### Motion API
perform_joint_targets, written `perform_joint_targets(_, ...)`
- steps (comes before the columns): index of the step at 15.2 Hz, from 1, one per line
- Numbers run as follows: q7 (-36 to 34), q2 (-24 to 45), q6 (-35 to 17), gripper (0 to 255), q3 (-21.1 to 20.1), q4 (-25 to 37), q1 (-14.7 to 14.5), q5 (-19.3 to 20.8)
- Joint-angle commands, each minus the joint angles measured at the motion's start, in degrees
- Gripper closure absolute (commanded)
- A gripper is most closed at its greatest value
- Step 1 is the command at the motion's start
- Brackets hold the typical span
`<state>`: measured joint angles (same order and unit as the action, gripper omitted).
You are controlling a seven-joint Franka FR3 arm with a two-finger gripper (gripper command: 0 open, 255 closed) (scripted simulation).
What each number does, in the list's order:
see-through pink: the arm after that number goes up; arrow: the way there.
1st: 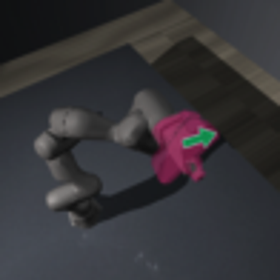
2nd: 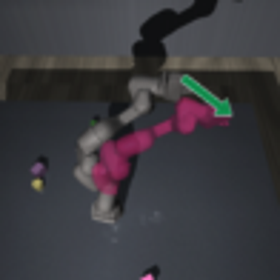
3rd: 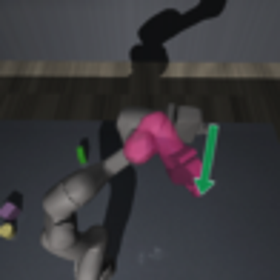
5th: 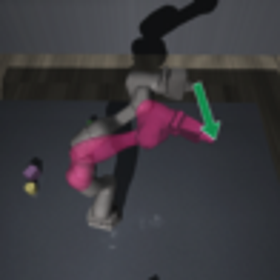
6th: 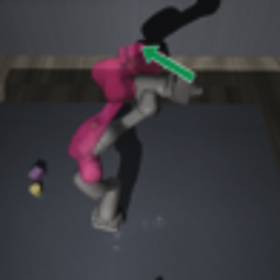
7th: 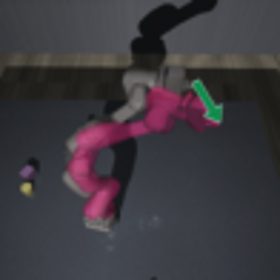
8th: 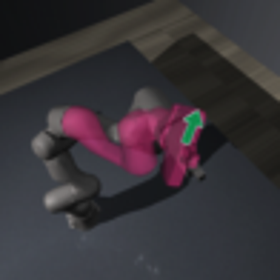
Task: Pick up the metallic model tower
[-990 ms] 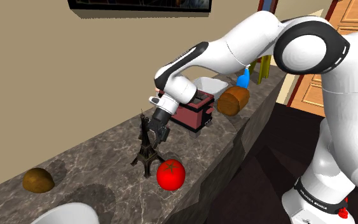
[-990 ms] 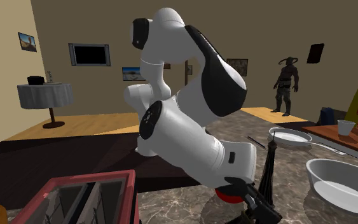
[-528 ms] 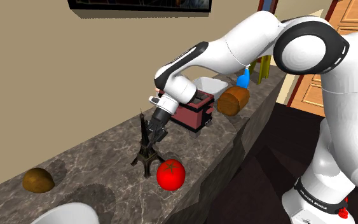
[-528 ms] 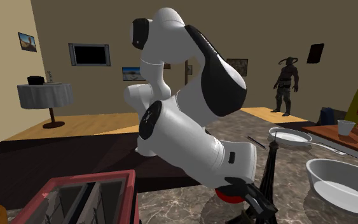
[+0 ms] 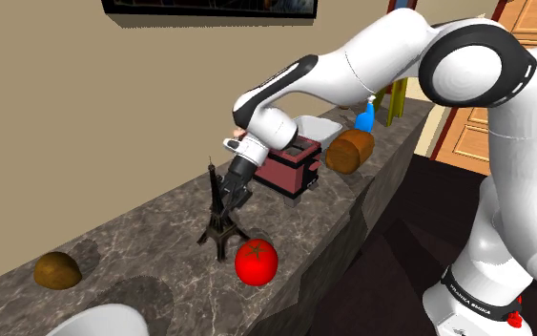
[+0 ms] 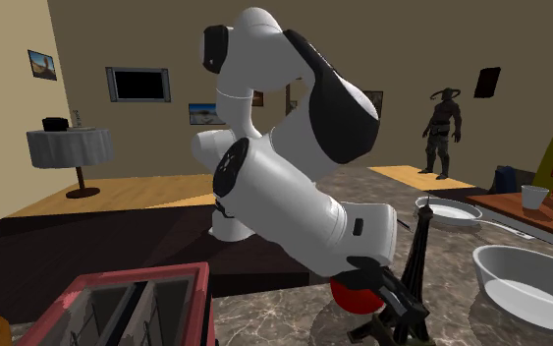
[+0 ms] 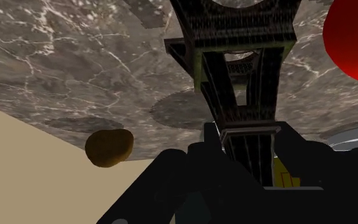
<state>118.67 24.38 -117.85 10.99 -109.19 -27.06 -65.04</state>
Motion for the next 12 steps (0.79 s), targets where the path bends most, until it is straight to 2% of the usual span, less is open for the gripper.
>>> perform_joint_targets(1,-1.06,-0.81,0.44,255,0.16,0.24,-0.12,0.60)
perform_joint_targets(12,-5.76,-5.06,2.78,255,0.93,0.86,-0.51,3.49)
